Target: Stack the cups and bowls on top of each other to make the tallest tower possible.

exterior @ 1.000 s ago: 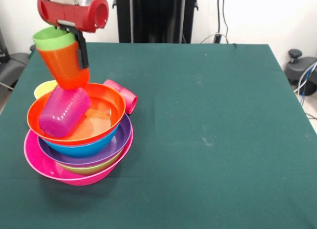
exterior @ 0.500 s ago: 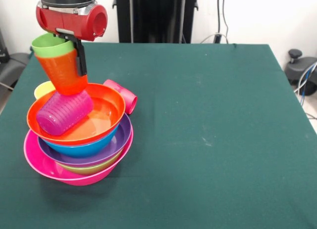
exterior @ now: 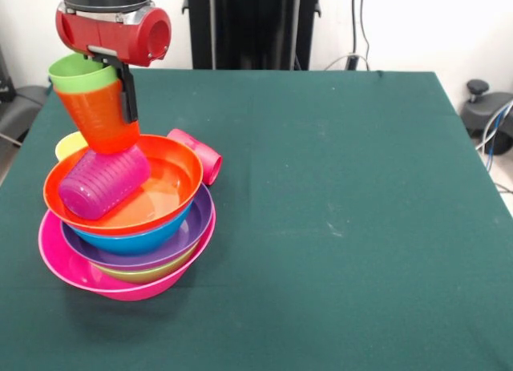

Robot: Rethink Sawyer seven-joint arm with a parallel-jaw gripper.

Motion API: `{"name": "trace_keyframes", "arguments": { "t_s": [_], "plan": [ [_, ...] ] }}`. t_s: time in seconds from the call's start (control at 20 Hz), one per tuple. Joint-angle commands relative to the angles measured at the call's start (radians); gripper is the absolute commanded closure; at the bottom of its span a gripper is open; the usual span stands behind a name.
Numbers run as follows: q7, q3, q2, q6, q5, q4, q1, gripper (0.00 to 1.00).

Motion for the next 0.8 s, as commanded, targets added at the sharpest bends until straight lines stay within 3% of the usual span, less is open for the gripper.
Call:
{"name": "trace_keyframes", "arguments": {
  "t_s": [0.05, 0.8],
  "plan": [
    [-0.032, -0.025, 0.073, -0.028, -0.057, 0.039, 0.024, 1.00],
    [-0.020, -0.040, 0.066, -0.009, -0.063, 0.027, 0.040, 1.00]
  ]
}}
